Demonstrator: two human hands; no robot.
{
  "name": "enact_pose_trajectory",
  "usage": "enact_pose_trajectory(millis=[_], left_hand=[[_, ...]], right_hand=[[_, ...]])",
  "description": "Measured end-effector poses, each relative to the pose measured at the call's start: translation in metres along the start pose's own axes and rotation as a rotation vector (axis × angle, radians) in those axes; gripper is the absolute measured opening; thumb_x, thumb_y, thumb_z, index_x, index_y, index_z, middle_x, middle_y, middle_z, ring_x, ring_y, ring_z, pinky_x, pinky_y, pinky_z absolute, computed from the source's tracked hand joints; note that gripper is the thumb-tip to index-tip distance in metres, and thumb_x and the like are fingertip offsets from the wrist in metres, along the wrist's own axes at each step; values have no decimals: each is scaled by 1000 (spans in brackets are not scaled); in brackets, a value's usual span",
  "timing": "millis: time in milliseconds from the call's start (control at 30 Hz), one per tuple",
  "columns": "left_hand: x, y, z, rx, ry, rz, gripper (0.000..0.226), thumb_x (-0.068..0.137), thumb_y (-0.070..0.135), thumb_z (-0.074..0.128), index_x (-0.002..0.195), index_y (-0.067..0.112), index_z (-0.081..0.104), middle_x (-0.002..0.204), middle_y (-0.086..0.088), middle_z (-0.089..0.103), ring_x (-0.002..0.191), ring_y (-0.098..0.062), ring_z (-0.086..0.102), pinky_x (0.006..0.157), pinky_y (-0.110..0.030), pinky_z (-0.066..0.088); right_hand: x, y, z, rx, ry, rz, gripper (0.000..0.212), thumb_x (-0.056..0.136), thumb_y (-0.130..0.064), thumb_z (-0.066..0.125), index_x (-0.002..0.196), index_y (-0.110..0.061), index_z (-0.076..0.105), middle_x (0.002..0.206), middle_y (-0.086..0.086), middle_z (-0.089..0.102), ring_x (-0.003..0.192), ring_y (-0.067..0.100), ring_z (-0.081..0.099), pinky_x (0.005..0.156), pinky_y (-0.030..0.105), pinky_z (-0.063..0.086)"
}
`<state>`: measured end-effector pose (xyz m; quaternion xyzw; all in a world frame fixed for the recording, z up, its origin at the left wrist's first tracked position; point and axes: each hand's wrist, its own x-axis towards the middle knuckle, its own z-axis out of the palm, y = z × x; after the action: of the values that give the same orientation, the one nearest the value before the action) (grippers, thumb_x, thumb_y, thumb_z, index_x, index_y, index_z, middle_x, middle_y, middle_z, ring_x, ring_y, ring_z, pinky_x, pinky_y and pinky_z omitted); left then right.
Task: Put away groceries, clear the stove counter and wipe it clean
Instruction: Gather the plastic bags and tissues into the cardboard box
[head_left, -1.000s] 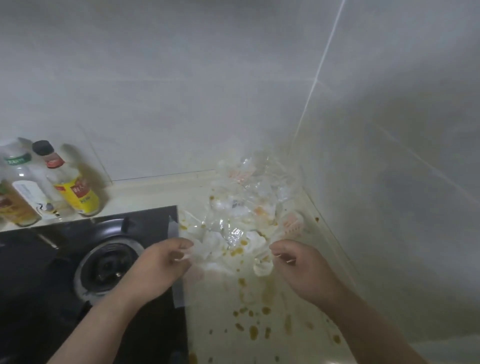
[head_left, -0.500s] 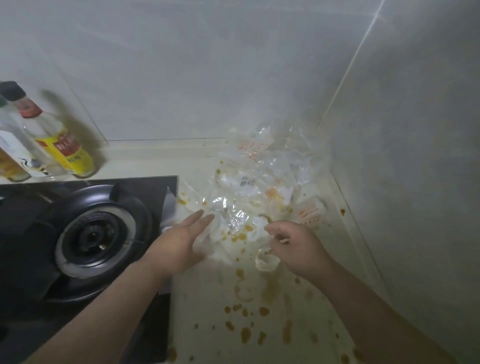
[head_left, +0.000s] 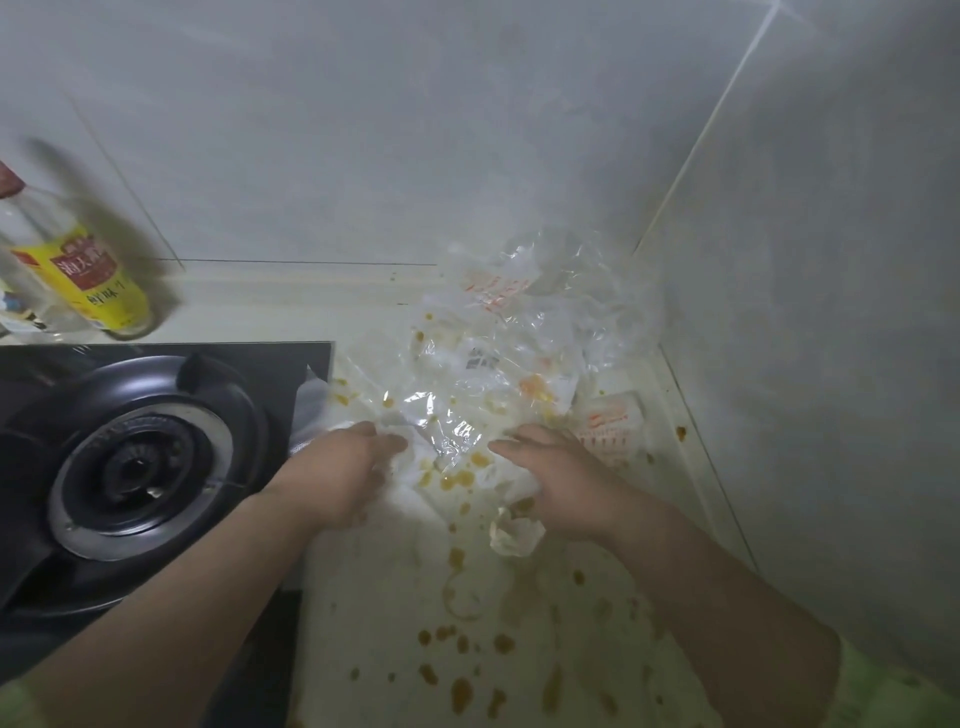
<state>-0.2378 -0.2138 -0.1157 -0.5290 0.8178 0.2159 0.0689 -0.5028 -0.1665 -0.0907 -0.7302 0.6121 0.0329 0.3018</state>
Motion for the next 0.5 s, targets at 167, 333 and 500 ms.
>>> enact_pose_trajectory(millis=[167, 333, 500], left_hand=[[0, -4, 0, -72, 105, -3, 28, 84, 18, 59, 111, 26, 61, 97, 4, 53, 91, -19, 55, 78, -34, 49], [-13, 0, 0, -115, 197, -13, 24, 87, 14, 52, 107, 23, 63, 91, 0, 56, 85, -21, 53, 74, -39, 49], [-22, -1, 2, -147, 245, 14, 26, 86, 13, 56, 107, 25, 65, 88, 1, 58, 84, -21, 53, 70, -34, 49]], right_hand=[[-6, 2, -2, -2, -44, -15, 82, 81, -9, 57, 147, -45, 23, 157, -13, 18, 144, 12, 15, 113, 37, 29], [-11, -1, 0, -130, -88, -55, 86, 77, -53, 67, 146, -51, 15, 159, -15, 2, 146, 11, 3, 110, 43, 26], [-1, 3, 6, -111, 3, -85, 56, 78, -42, 70, 131, -38, 52, 153, -13, 24, 139, 14, 24, 106, 37, 37]])
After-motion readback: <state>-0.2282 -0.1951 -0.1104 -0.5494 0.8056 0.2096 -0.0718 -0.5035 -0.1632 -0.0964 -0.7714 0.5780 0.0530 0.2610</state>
